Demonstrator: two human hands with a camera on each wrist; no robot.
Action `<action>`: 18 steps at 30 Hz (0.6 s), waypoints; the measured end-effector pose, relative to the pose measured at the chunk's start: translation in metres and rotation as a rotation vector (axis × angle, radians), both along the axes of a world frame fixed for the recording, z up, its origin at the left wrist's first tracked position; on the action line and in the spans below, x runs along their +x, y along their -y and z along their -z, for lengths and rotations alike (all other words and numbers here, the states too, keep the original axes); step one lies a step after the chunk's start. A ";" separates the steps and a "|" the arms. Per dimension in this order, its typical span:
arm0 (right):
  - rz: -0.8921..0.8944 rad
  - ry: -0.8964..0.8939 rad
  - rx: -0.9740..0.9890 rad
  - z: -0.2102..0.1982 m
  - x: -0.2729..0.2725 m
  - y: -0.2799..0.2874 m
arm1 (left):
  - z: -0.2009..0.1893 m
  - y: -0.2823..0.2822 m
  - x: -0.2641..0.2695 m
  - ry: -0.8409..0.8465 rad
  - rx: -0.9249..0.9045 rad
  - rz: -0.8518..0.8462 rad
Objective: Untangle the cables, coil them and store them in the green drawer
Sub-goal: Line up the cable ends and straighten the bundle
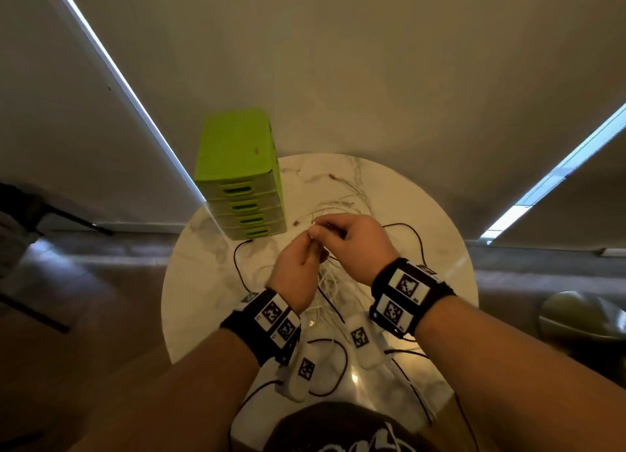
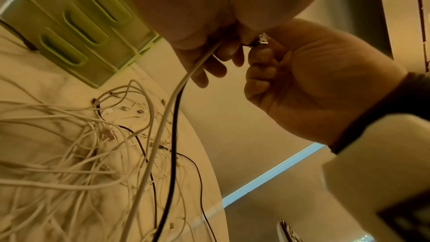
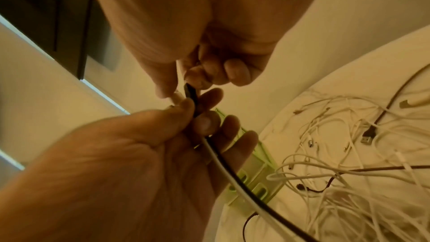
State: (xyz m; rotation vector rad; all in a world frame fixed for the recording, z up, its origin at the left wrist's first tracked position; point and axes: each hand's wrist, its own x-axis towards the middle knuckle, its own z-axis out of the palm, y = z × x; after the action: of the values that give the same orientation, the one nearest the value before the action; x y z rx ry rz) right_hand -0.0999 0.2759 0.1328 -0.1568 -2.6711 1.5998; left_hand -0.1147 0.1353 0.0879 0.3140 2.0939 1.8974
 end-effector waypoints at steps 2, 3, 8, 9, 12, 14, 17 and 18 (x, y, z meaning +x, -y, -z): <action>0.015 -0.014 -0.005 0.003 -0.001 0.002 | 0.002 0.001 -0.002 0.008 -0.053 0.030; 0.006 -0.010 0.011 0.005 -0.001 0.002 | 0.004 0.004 -0.004 0.003 -0.120 0.048; -0.078 0.023 0.064 0.010 -0.001 -0.008 | 0.004 0.005 -0.013 0.174 -0.170 0.129; -0.073 0.015 0.021 0.013 0.000 -0.011 | 0.003 0.003 -0.014 0.213 -0.134 0.116; -0.029 0.071 -0.221 0.033 0.005 -0.020 | -0.003 -0.005 -0.019 0.328 0.049 -0.048; -0.122 0.275 -0.280 0.058 0.011 -0.026 | -0.004 -0.011 -0.026 0.398 0.238 -0.213; -0.402 0.648 -0.197 0.087 0.031 -0.037 | 0.000 -0.017 -0.042 0.479 0.465 -0.404; -0.467 0.713 -0.095 0.094 0.038 -0.044 | 0.001 -0.018 -0.047 0.509 0.513 -0.452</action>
State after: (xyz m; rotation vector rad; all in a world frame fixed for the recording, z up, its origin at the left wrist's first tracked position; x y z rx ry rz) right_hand -0.0623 0.3197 0.0390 -0.1287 -3.3484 2.1351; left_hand -0.1612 0.1536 0.0874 -0.5373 1.4019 2.4274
